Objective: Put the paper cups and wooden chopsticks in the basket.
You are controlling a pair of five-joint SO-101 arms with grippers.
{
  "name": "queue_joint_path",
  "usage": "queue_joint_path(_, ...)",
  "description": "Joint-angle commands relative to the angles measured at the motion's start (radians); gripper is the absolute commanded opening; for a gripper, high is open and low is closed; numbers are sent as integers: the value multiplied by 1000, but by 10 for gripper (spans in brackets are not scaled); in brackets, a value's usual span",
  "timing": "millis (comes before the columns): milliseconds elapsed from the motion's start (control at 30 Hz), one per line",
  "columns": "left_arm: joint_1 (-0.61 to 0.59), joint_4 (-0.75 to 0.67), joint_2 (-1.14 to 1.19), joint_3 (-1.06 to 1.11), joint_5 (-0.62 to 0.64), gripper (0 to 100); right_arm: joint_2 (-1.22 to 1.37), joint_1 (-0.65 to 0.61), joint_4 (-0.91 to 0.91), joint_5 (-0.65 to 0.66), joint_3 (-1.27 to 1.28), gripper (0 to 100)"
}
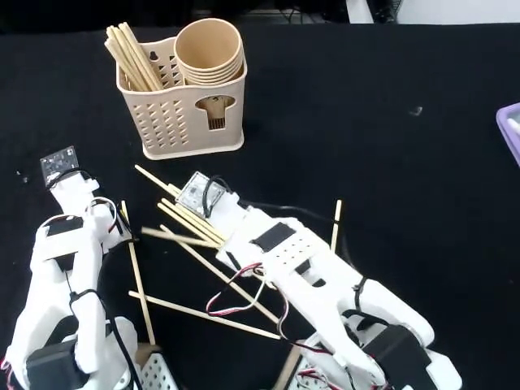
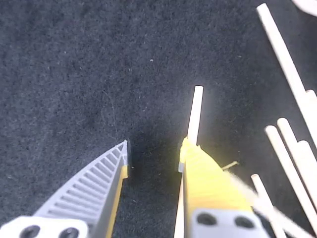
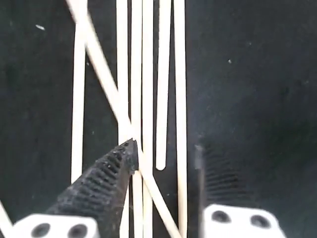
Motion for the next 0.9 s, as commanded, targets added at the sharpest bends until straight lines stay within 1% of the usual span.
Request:
queue_joint_path(0, -4, -5, -28, -12, -8, 177, -45, -46, 14, 8, -13, 229)
queue_joint_path(100, -4, -5, -28, -12, -8, 177, -45, -117, 18, 8, -5, 229)
queue_joint_path(233, -4, -5, -28, -13, -8, 177, -54, -244, 91, 8, -10, 231)
queue_joint_path(333, -4, -5, -28, -15, -8, 177, -53, -298, 98, 8, -12, 231)
queue_joint_path(400, -12, -5, -28, -15, -8, 177, -47, -311, 83, -21, -12, 231)
queue_joint_path(567, -44, -11, -28, -18, -5, 177, -47, -316, 43, -238, -7, 232)
queue_joint_path(633, -45, -9, -28, -24, -2, 177, -47, -339, 41, -302, -10, 232)
queue_joint_path(700, -45, -6, -28, -24, 0, 177, -47, -374, 41, -330, -10, 232)
queue_joint_path(767, -41, -3, -28, -21, -5, 177, -47, -385, 40, -328, -10, 231)
queue_joint_path(867, 19, 2, -17, -16, -6, 180, -48, -310, -2, -328, -7, 230)
